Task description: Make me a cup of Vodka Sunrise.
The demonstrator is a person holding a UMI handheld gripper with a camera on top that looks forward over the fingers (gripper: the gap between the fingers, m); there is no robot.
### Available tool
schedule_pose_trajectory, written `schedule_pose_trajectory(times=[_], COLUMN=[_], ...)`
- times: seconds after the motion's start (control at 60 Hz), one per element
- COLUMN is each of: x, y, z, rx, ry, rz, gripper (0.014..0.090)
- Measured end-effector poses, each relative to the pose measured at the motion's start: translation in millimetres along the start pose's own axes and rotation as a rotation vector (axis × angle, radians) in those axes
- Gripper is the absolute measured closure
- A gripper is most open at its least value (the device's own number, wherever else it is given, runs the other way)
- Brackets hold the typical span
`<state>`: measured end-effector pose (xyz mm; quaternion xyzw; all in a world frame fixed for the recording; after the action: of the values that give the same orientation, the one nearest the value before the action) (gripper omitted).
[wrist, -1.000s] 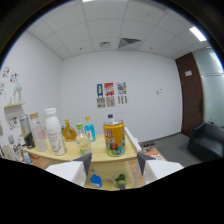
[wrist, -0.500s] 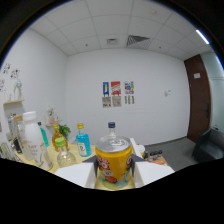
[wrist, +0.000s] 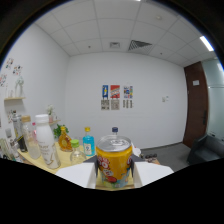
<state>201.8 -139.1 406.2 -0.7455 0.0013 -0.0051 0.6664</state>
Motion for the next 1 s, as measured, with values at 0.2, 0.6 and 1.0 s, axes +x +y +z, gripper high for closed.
schedule_pose_trajectory(times=[0.2, 0.6, 1.0], x=[-4, -50, -81], y=[0, 157, 238], z=[-45, -81, -55], rx=[0.012, -0.137, -0.253], ry=[0.031, 0.004, 0.0], rz=[0.006, 0.141, -0.134], gripper=[0.0534, 0.0537, 0.0537])
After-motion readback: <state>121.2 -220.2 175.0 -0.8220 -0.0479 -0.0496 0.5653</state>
